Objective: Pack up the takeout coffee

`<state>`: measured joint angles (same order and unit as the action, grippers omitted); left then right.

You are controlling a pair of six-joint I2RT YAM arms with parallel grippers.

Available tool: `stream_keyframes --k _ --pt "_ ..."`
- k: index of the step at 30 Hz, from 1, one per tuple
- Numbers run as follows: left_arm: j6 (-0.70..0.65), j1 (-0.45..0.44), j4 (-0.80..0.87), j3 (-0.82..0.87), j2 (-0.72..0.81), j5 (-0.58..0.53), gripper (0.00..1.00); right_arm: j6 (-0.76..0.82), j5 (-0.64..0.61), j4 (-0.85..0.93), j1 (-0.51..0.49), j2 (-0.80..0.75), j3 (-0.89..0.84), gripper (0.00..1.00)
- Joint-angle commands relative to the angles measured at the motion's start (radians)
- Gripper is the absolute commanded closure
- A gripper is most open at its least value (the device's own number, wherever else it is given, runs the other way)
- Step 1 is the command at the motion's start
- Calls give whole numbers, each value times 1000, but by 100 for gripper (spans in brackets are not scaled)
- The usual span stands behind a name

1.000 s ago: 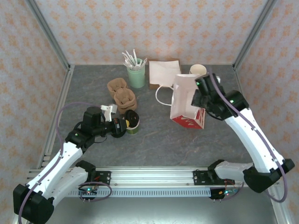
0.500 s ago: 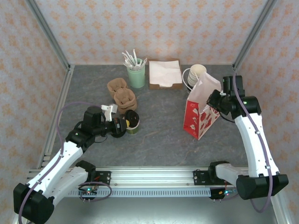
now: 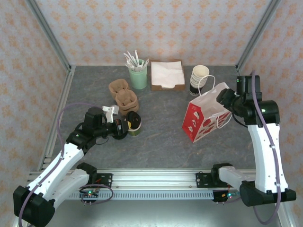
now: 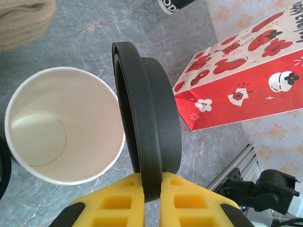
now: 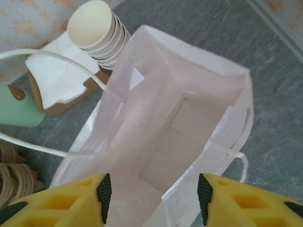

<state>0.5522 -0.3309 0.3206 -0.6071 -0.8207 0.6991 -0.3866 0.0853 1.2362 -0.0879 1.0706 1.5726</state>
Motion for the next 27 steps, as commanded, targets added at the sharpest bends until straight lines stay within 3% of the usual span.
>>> stream_keyframes --k 1,3,6,9,15,18,23,27 --pt "-12 13 10 -34 5 0 88 16 -11 117 4 -11 83 47" --pt "-12 13 12 -36 5 -4 88 17 75 118 4 -14 129 47" --pt "-10 12 5 -36 5 -8 88 -15 304 74 -4 -18 164 48" --pt "-5 13 8 -37 5 -22 89 -110 447 -60 -113 -42 116 51" --pt "20 16 18 -34 -8 -22 89 -243 303 -270 -542 2 29 51" --pt "28 28 32 -29 -10 -18 89 -268 235 -333 -682 73 13 51" --pt "83 66 -22 14 -13 29 89 -344 192 -522 -812 190 -70 51" --pt "102 94 -39 33 -11 58 88 -417 141 -636 -836 265 -137 50"
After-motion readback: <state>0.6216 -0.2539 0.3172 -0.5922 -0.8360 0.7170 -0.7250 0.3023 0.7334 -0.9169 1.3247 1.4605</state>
